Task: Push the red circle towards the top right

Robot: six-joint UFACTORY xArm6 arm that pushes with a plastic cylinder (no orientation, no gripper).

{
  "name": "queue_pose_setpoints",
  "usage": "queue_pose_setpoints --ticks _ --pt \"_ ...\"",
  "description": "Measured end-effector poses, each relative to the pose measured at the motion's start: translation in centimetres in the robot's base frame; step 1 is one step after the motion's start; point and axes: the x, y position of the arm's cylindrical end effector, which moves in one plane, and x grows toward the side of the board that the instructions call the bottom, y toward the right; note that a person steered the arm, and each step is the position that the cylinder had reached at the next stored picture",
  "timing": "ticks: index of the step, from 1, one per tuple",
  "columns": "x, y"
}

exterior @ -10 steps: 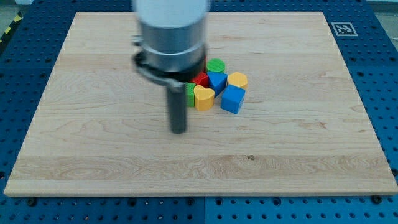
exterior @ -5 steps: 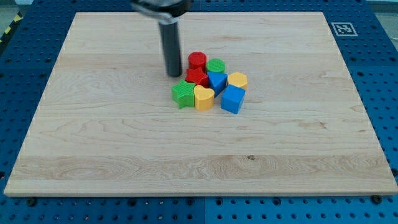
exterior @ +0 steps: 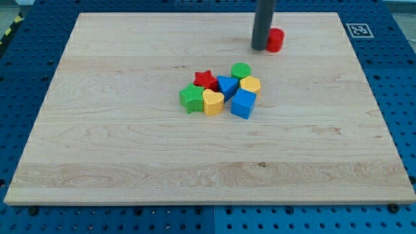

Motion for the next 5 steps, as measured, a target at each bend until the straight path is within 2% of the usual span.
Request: queue_pose_setpoints --ticks 2,3,4,5 --pt "1.5 0.3" --pt "1.0 3.0" --pt "-2.1 7.1" --pt "-2.0 8.3"
